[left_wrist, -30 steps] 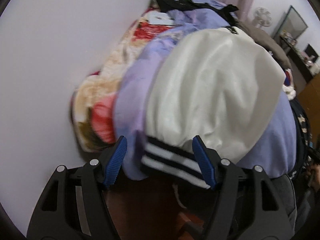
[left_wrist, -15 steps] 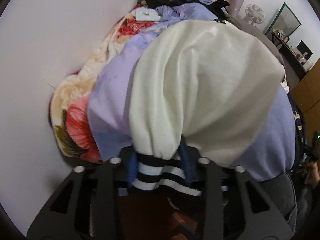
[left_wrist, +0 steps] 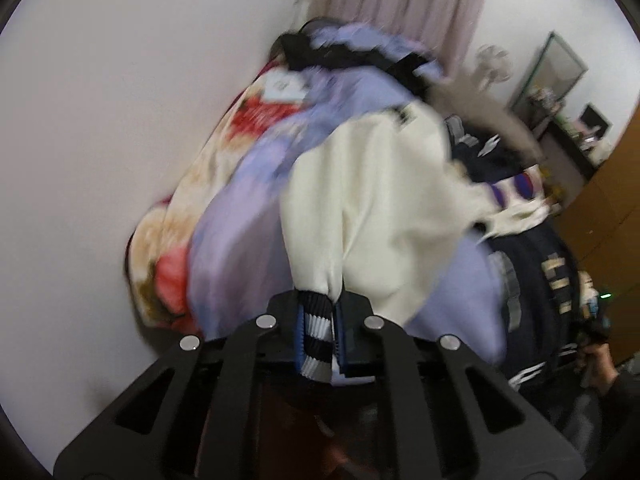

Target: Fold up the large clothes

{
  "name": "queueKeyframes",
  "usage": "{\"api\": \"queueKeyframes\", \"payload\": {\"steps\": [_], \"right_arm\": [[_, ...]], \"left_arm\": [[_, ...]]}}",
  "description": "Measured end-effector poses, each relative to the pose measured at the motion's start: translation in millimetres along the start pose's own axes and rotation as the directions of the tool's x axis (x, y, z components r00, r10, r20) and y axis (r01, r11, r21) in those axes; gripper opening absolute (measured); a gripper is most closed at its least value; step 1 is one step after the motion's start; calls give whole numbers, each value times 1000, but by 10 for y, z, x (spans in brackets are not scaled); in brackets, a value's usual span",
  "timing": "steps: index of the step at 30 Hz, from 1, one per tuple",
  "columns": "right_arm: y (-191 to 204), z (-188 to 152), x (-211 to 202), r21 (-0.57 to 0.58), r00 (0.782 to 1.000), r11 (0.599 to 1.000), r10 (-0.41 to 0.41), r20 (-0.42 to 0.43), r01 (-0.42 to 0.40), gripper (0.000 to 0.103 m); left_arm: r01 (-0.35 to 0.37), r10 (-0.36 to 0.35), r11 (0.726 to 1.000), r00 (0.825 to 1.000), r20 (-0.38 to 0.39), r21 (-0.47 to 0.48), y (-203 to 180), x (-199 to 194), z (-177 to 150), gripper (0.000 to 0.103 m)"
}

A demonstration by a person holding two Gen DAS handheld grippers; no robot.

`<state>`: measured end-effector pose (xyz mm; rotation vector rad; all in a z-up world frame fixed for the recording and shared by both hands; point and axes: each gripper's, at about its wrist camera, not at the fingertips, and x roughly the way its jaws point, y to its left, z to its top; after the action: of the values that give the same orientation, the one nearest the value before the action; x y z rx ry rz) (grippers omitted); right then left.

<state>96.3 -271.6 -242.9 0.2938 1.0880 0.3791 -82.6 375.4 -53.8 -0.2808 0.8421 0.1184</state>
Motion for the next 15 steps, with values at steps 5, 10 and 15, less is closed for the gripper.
{"api": "queueKeyframes", "payload": {"steps": [5,10,15], "right_arm": [[19,-1,-19,1,1000,1000,-3,-1,3,8],[2,9,-20,22,1000,1000,9,-10,-9,9],[24,1,-69,15,998,998,56,-15,-56,25]], "left_arm": [[95,-104,992,989,107,82,-594,-364,425,11],[187,-221,967,955,197,173,-1371,-506,824,11],[318,-374,908,908,189,271,-2391,-306,1120,11]]}}
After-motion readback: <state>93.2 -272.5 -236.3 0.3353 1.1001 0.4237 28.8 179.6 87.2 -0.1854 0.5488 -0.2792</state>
